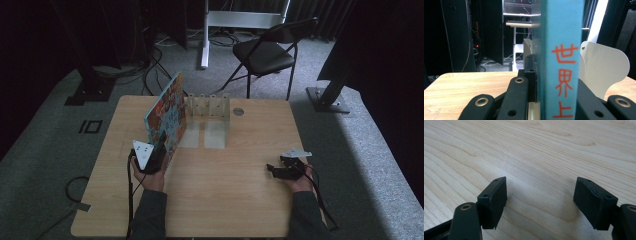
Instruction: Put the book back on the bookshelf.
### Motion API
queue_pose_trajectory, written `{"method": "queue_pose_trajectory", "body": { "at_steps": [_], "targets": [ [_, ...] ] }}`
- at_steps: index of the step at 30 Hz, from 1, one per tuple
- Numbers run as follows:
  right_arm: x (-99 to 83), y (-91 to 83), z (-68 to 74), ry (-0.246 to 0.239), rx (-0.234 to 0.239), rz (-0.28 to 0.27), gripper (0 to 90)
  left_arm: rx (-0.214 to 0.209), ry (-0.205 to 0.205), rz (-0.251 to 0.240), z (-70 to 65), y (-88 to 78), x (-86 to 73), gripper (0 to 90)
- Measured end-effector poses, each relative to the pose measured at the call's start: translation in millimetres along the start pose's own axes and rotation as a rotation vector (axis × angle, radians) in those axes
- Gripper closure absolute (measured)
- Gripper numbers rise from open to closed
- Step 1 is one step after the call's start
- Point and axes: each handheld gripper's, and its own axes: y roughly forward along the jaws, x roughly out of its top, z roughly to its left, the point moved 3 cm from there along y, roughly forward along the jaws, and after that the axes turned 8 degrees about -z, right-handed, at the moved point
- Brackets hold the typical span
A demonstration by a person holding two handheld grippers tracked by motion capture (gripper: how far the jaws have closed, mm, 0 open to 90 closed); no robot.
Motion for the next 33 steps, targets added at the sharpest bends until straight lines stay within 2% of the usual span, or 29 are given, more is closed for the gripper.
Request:
{"method": "queue_pose_trajectory", "body": {
  "at_steps": [14, 27, 33],
  "targets": [
    [0.1, 0.1, -0.1, 0.0, 0.001, 0.0, 26.7, 0.041, 0.024, -0.034, -12.4, 4.6, 0.9, 80.8],
    [0.2, 0.3, -0.1, -0.001, 0.002, 0.0, 26.7, 0.05, 0.027, -0.036, -16.0, 10.4, -3.4, 80.8],
    [0.2, 0.3, -0.1, -0.002, 0.003, 0.0, 26.7, 0.059, 0.077, -0.04, -21.6, 10.5, -5.2, 80.8]
  ]
}}
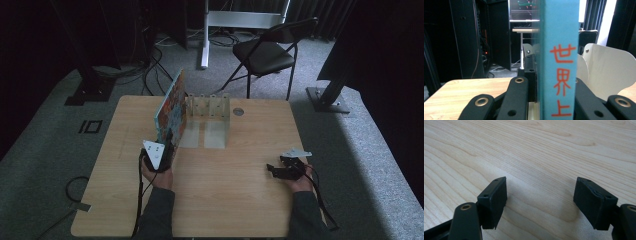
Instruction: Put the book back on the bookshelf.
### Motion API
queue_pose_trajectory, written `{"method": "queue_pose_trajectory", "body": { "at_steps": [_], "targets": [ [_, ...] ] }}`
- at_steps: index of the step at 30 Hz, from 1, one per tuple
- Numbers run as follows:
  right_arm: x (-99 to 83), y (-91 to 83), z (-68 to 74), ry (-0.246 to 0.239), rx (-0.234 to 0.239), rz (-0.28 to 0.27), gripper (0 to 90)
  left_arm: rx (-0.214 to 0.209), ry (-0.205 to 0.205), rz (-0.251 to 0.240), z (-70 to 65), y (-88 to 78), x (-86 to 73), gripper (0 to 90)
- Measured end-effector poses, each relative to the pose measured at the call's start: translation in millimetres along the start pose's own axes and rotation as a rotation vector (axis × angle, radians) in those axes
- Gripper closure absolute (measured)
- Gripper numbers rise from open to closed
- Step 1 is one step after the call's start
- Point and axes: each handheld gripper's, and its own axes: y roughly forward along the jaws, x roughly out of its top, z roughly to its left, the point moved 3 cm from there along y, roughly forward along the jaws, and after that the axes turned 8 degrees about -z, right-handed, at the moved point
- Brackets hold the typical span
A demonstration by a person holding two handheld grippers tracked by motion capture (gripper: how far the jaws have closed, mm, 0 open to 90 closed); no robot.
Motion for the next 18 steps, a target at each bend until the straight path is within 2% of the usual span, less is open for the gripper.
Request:
{"method": "queue_pose_trajectory", "body": {
  "at_steps": [10, 18],
  "targets": [
    [0.0, 0.0, 0.0, -0.001, 0.0, 0.0, 26.7, 0.003, 0.01, 0.01, -2.4, -1.9, -7.4, 80.8],
    [0.0, 0.0, 0.0, 0.0, 0.0, -0.001, 26.7, -0.009, -0.001, 0.015, 1.6, -8.4, -10.1, 80.6]
  ]
}}
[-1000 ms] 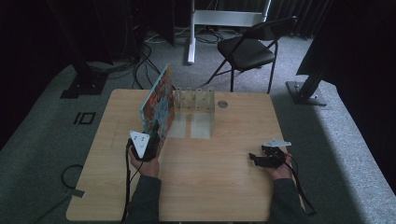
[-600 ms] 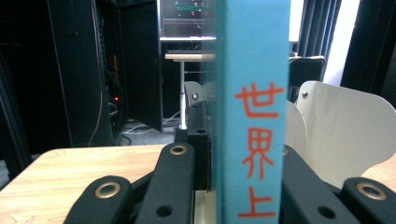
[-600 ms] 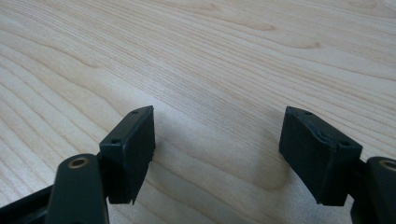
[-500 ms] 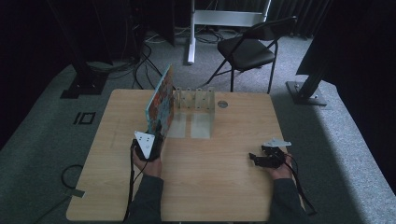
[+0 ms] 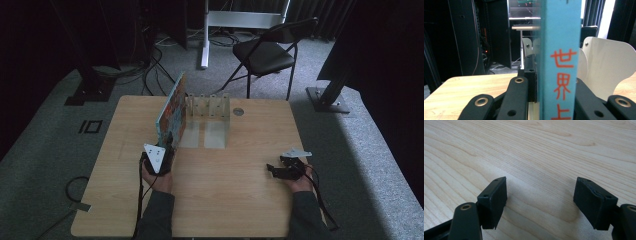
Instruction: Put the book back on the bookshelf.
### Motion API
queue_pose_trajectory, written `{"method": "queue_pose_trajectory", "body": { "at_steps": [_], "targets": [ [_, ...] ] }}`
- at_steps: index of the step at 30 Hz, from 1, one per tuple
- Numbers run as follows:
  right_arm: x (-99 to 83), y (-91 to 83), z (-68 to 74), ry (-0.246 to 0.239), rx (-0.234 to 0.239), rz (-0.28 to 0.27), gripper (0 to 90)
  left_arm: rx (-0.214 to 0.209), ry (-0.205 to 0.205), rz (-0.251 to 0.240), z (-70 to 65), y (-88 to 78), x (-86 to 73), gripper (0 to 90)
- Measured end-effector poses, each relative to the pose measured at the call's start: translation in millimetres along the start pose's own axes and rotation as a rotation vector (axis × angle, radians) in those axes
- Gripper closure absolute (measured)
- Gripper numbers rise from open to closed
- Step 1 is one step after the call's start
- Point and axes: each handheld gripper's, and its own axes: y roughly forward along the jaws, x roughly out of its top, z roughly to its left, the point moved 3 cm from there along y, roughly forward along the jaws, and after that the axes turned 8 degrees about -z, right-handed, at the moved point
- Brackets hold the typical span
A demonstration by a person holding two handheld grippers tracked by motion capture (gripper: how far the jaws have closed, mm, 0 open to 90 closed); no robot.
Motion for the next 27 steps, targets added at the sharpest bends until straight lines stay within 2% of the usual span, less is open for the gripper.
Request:
{"method": "queue_pose_trajectory", "body": {
  "at_steps": [12, 19, 27],
  "targets": [
    [0.0, 0.0, -0.1, -0.001, -0.001, 0.001, 26.7, -0.008, -0.013, 0.016, 4.1, -12.4, -9.3, 80.3],
    [0.0, 0.0, 0.0, -0.001, -0.001, 0.001, 26.7, -0.015, -0.013, 0.018, 5.5, -16.0, -12.9, 80.3],
    [0.0, 0.0, 0.0, -0.001, -0.001, 0.001, 26.7, -0.011, -0.032, 0.031, 9.1, -18.9, -19.4, 79.9]
  ]
}}
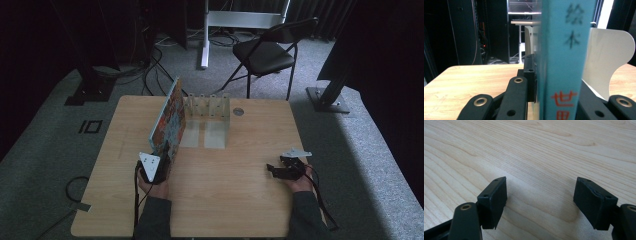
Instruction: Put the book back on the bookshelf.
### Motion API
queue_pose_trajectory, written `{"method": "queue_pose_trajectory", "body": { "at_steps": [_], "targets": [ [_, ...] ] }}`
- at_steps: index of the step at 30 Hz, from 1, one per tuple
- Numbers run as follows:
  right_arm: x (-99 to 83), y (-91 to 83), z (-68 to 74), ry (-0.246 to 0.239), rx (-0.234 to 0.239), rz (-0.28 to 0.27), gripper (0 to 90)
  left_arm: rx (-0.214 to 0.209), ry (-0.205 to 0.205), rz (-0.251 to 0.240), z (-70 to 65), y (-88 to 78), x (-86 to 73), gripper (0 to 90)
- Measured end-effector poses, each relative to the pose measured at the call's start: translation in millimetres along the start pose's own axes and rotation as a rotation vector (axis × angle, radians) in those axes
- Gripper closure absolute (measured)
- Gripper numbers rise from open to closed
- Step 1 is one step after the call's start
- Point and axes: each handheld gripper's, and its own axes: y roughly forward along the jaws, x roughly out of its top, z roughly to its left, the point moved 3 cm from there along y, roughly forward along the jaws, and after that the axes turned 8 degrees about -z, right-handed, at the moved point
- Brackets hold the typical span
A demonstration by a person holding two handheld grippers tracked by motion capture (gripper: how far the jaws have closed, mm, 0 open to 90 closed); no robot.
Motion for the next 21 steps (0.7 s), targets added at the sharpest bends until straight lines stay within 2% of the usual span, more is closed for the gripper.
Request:
{"method": "queue_pose_trajectory", "body": {
  "at_steps": [9, 14, 21],
  "targets": [
    [0.0, 0.0, 0.0, 0.0, 0.0, 0.0, 26.7, -0.011, -0.001, -0.005, 2.0, -1.1, -2.0, 79.4],
    [0.0, 0.0, 0.0, 0.0, 0.0, 0.0, 26.7, -0.008, 0.021, -0.01, 2.3, -1.2, -2.3, 78.3],
    [0.0, 0.0, 0.0, 0.0, 0.0, 0.0, 26.7, -0.002, 0.026, -0.012, 4.6, -1.8, -2.4, 77.3]
  ]
}}
